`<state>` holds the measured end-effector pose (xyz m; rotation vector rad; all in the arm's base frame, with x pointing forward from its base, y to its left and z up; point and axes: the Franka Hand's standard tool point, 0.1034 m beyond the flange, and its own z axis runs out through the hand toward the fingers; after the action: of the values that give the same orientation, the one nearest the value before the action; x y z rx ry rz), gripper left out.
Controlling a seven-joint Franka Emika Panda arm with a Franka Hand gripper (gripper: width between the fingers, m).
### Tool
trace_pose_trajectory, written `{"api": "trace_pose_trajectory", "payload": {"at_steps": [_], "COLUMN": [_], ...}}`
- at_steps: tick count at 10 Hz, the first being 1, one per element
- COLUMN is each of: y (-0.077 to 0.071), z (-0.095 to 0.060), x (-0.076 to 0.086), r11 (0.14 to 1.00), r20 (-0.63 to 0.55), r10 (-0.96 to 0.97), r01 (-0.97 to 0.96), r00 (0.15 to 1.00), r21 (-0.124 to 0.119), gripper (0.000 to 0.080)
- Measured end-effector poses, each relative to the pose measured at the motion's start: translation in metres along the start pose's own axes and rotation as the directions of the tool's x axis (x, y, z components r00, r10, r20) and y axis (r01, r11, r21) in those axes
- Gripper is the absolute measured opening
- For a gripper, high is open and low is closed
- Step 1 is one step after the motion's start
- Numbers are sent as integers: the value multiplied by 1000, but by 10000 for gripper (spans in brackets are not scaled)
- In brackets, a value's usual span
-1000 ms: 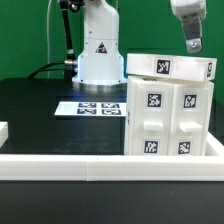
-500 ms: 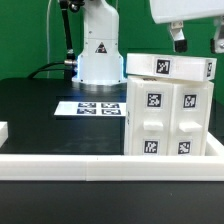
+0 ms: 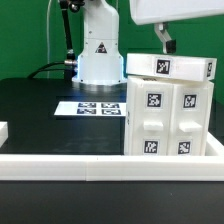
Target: Assemble cabinet
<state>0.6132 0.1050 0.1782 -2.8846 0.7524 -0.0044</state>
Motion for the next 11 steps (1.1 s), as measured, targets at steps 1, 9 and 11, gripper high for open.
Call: {"api": "trace_pose_trajectory", "payload": {"at_steps": [1,9,11], "y": [1,24,24], "z": [-1,3,5], "x": [2,10,8], "r11": [978,425,275], "r20": [-10,76,95], "r10": [-205,-901,-956], "r01": [205,904,961], "r00": [979,428,278], "r21": [-30,-47,-42], "gripper": [797,797,797]}}
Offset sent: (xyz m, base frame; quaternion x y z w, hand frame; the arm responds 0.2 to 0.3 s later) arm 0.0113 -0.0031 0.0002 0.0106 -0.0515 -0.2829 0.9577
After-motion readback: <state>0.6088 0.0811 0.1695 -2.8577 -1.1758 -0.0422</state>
